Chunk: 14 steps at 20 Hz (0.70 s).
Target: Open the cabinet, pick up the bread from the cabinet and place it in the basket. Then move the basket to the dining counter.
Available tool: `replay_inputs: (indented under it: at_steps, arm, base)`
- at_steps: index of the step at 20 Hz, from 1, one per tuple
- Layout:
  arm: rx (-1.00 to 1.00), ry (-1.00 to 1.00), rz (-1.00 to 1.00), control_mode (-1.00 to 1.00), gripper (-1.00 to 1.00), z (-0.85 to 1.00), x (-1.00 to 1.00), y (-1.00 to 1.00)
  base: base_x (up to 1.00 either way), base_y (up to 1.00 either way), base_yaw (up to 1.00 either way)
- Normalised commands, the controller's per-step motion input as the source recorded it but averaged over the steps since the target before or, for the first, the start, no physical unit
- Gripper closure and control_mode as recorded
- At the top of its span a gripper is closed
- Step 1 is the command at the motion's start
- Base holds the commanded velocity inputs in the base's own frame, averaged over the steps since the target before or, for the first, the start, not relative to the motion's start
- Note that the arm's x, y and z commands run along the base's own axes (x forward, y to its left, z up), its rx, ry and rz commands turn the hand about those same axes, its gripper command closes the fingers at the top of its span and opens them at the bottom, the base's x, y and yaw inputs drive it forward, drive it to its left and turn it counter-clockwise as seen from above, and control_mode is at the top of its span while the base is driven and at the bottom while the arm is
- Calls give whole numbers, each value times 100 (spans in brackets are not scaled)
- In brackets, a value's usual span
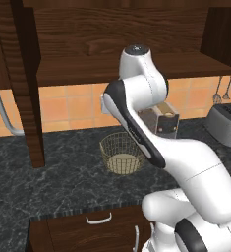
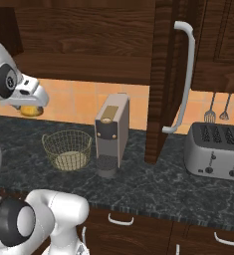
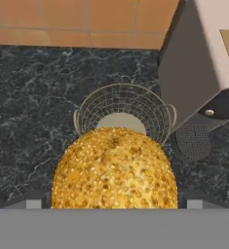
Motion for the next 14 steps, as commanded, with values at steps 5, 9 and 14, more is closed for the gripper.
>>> replay_inputs:
  at_steps: [5, 9, 14]
  arm:
    - [0, 29, 0, -100, 100, -67, 18, 8]
    - [0, 22, -7, -100, 100, -74, 62, -1]
    - [0, 23, -21, -100, 100, -84, 71, -5]
  base:
    - [0, 0, 0]
    - [0, 0, 0]
    - [0, 0, 0]
